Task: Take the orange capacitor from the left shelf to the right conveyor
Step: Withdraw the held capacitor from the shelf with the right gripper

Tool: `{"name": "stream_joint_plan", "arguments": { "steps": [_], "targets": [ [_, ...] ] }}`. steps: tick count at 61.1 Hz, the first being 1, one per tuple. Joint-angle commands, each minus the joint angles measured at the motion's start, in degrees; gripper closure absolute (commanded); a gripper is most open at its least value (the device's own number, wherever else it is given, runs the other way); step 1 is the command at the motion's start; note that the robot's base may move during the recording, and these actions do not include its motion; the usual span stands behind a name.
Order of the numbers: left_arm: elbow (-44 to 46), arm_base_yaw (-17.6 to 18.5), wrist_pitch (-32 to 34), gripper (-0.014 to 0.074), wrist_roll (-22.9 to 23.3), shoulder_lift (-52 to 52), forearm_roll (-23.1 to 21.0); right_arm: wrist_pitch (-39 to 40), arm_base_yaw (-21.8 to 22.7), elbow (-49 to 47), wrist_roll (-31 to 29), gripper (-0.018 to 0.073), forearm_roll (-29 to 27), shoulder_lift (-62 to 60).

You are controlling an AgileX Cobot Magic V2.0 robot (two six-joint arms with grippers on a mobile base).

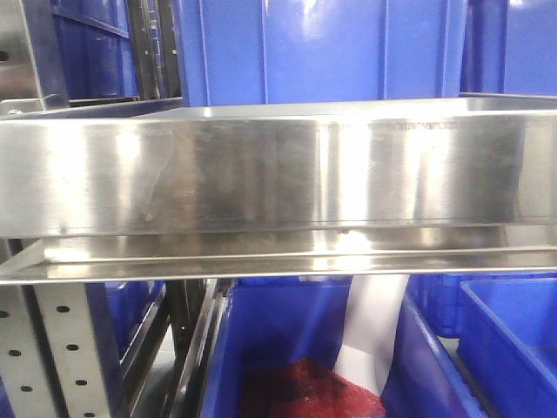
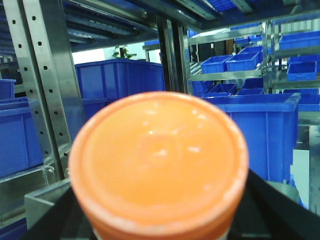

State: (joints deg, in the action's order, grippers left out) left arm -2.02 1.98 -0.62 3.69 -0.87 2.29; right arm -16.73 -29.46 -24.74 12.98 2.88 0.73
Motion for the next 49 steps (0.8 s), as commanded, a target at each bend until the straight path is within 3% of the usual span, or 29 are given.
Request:
{"name": "stream_joint_plan", "arguments": {
  "steps": [1,49],
  "targets": [
    [-1.2,0.0,5.2,0.0722,0.4,-0.4,-0.1,3.4,-0.1,0.0,-0.2,0.0505,0.1,-1.2],
    [-1.2,0.0,5.2,0.0722,0.4,-0.4,-0.1,2.5,-0.1,2.2,-0.2,0.0505,0.1,-2.1]
  ]
}}
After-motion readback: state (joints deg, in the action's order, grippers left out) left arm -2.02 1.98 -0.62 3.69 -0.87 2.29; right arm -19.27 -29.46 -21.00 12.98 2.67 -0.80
